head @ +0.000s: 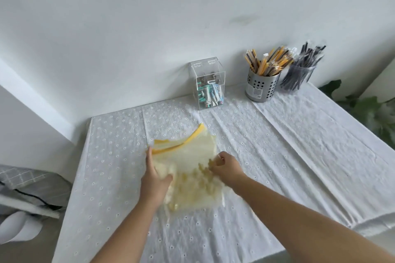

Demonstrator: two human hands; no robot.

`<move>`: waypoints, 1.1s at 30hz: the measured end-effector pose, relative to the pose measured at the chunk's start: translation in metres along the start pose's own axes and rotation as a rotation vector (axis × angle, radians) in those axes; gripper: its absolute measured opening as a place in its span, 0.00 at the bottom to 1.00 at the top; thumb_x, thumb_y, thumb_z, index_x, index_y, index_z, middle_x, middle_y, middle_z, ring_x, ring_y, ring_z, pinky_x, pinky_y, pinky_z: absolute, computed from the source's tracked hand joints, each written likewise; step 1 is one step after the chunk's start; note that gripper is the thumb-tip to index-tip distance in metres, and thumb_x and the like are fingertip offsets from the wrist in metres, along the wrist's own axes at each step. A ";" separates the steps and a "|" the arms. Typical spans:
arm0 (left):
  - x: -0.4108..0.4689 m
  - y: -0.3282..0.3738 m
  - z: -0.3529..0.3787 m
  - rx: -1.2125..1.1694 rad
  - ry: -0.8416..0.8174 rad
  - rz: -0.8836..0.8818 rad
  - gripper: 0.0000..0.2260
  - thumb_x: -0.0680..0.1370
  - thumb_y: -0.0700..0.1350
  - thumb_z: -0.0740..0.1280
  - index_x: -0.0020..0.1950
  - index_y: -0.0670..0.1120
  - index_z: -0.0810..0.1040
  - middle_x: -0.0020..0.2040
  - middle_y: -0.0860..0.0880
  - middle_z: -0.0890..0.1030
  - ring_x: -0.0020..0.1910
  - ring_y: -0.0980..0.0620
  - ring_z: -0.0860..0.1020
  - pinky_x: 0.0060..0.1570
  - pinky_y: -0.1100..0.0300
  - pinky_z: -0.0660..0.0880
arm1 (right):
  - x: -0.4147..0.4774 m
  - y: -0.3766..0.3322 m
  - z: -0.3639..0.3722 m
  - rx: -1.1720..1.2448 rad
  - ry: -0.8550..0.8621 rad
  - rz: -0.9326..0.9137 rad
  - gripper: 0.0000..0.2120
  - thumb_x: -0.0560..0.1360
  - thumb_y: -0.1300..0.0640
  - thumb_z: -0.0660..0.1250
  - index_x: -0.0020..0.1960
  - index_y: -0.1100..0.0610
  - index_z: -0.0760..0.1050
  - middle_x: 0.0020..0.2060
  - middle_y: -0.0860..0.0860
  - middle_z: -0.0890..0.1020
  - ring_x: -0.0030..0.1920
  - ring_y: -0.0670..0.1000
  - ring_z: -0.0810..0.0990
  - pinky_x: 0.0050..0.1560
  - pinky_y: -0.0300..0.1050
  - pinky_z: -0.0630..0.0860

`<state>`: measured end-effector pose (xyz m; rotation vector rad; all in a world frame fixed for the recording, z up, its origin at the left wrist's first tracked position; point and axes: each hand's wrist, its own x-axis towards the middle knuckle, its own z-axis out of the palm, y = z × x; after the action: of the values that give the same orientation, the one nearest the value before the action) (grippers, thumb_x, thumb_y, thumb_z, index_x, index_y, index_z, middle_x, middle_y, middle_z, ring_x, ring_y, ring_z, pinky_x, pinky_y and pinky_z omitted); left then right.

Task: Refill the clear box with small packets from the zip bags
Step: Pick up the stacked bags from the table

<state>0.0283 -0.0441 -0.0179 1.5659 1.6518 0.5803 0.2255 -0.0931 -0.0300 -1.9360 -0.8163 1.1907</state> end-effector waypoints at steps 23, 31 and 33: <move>-0.304 0.203 0.458 0.429 -1.018 0.669 0.21 0.70 0.35 0.65 0.60 0.51 0.75 0.56 0.46 0.75 0.50 0.42 0.75 0.50 0.61 0.72 | -0.244 0.373 -0.411 0.564 0.854 0.510 0.05 0.72 0.60 0.68 0.41 0.58 0.71 0.34 0.55 0.78 0.29 0.54 0.73 0.21 0.38 0.66; -0.308 0.093 0.537 0.791 -1.331 0.563 0.17 0.73 0.41 0.67 0.61 0.52 0.72 0.64 0.50 0.72 0.58 0.50 0.73 0.52 0.64 0.68 | -0.265 0.487 -0.333 0.543 0.685 0.868 0.09 0.72 0.62 0.67 0.36 0.55 0.70 0.36 0.53 0.78 0.34 0.51 0.75 0.31 0.41 0.69; -0.301 0.073 0.552 0.873 -1.364 0.554 0.17 0.73 0.41 0.68 0.61 0.52 0.72 0.64 0.50 0.72 0.58 0.48 0.74 0.56 0.61 0.69 | -0.257 0.505 -0.319 0.545 0.662 0.909 0.09 0.72 0.62 0.67 0.36 0.55 0.70 0.37 0.53 0.78 0.35 0.50 0.75 0.31 0.39 0.69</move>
<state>0.4885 -0.4261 -0.2256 2.1940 0.3379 -0.9746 0.4951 -0.6528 -0.2233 -2.0273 0.7408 0.9528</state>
